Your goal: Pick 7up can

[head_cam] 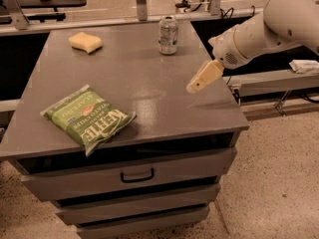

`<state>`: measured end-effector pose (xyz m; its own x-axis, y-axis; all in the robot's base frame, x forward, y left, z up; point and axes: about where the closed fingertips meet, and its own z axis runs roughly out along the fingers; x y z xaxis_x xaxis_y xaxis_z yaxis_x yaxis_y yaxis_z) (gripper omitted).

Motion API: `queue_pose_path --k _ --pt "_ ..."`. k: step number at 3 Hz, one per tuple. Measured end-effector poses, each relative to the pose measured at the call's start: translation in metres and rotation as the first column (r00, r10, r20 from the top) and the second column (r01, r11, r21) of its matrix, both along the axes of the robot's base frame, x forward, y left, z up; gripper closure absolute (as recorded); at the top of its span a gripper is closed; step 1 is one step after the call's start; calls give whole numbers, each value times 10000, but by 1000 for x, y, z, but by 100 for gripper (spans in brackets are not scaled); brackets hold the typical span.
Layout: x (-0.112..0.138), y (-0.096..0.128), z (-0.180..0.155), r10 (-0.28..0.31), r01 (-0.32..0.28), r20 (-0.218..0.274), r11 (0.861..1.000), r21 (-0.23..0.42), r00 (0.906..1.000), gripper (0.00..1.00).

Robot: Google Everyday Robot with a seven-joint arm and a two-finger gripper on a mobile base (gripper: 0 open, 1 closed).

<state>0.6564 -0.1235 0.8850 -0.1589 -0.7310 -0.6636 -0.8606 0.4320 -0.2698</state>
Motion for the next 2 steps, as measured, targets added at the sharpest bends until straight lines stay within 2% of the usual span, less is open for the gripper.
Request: queue_pose_path --k 1,2 --pt "29 22 6 -73 -15 694 9921 1257 9976 0" --pt "68 41 12 -210 -159 1309 9613 2749 9912 0"
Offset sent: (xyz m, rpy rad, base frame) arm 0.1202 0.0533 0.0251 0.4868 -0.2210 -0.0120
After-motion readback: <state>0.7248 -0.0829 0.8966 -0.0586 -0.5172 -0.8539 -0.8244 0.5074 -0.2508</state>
